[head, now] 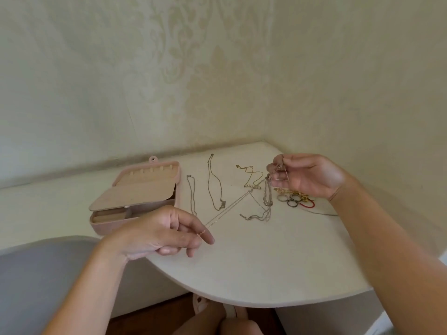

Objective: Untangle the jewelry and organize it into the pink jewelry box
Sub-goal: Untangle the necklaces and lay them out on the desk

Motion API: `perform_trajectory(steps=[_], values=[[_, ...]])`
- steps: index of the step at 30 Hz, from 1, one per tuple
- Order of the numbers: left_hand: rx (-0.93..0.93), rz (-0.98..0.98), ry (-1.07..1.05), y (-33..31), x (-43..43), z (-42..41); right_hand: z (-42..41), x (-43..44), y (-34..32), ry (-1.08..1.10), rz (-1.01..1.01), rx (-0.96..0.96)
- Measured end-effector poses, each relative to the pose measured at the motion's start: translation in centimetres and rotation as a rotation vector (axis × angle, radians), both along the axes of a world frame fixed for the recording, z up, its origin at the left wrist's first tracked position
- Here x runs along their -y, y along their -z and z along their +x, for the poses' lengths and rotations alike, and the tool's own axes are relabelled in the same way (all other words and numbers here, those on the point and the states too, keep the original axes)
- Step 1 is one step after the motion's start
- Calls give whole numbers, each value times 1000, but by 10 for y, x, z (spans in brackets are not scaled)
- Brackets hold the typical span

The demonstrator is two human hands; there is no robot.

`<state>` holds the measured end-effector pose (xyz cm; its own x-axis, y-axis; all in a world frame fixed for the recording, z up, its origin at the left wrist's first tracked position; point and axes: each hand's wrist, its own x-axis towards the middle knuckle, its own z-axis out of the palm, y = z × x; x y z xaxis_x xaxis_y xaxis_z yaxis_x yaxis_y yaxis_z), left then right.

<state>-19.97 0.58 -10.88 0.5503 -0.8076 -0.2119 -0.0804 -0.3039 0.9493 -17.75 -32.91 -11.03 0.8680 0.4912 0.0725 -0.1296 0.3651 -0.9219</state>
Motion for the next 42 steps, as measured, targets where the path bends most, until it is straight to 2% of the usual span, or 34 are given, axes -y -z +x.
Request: perform_trajectory(steps=[4, 7, 10, 13, 15, 19, 22, 25, 28, 31, 33, 35, 37, 42], values=[[94, 177, 8, -8, 17, 7, -3, -4, 0, 78, 56, -60], [181, 242, -78, -11, 24, 12, -9, -3, -1, 269, -29, -93], [296, 281, -142, -11, 28, 15, -20, 1, -1, 394, -286, -19], [384, 395, -139, -2, 28, 11, -37, 5, 1, 331, -597, 101], [451, 449, -154, 8, 26, 4, -50, 5, 2, 287, -733, 146], [609, 484, -167, 19, 20, -12, -79, 1, 9, 251, -1046, 265], [630, 475, -162, 19, 12, -19, -96, -4, 10, 197, -1209, 298], [636, 519, -143, 13, 6, -23, -104, -8, 2, 168, -1220, 297], [729, 556, -156, 3, 10, -31, -97, -10, -6, 324, -1254, 318], [880, 403, -305, 5, 34, -39, -73, -21, -2, 509, -1228, 315], [931, 283, -353, 17, 59, -45, -57, -30, 4, 532, -1233, 275], [929, 242, -293, 34, 81, -51, -45, -37, 10, 507, -1311, 253], [933, 292, -178, 49, 92, -54, -39, -41, 13, 474, -1358, 238], [963, 486, 13, 52, 90, -48, -33, -36, 11, 419, -1298, 221]])
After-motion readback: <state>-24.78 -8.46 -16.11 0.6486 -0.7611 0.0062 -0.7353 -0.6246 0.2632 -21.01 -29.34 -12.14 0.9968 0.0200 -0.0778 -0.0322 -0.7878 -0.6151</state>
